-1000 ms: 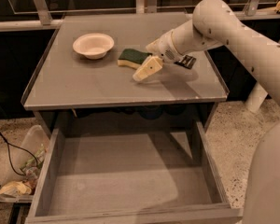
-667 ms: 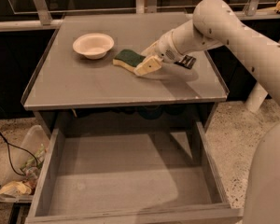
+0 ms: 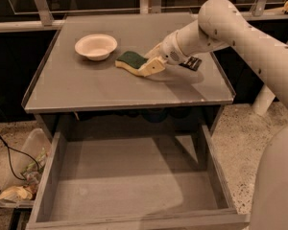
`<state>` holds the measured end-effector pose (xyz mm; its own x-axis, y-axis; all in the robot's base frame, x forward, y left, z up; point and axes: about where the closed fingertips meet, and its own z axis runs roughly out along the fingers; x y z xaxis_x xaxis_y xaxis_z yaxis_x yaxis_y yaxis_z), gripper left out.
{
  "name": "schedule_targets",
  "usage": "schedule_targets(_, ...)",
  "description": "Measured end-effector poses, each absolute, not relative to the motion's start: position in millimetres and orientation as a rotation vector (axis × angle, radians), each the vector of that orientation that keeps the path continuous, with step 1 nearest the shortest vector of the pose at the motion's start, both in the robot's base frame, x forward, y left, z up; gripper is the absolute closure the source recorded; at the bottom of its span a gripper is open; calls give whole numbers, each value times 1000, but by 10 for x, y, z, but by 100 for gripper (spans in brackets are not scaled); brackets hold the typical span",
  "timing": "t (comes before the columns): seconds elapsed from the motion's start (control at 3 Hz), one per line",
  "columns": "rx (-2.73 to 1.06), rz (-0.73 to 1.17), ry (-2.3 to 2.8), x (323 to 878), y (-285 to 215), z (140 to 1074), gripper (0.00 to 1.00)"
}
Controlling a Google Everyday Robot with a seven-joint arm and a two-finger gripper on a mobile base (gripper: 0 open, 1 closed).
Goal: Place sponge into top drawer
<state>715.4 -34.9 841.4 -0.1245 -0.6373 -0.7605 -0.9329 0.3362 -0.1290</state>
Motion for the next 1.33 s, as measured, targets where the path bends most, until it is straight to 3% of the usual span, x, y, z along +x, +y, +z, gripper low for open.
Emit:
schedule_targets(0.33,-1385,498,1850,7154,-349,8414,100)
schedule_targets(1.33,-1449,490,1815,6758,-497,8720,100)
